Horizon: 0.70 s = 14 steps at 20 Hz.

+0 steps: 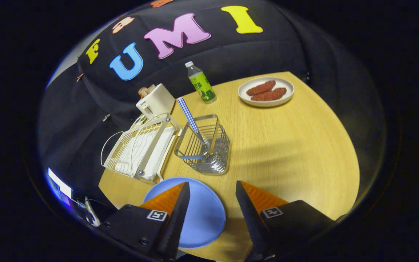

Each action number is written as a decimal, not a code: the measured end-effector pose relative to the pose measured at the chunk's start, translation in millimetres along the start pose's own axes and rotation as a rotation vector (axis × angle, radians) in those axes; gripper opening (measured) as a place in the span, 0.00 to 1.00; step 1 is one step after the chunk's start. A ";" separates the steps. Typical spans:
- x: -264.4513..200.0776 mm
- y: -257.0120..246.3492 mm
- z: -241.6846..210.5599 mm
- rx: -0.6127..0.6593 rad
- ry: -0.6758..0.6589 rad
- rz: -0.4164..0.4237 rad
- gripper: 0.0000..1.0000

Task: Take the plate from the dish rack, then take the spoon from the basket and place it into the plate.

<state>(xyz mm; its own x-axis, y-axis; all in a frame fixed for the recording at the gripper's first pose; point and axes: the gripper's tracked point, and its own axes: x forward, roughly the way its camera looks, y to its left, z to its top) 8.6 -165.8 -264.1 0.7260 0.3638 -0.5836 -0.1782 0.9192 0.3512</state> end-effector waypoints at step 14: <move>71.5 71.5 132.4 -0.372 -0.241 0.020 0.98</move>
<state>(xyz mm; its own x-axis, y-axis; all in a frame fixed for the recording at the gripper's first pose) 135.7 -94.1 -183.8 0.8462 0.3774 -0.3762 -0.3891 0.9200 0.0476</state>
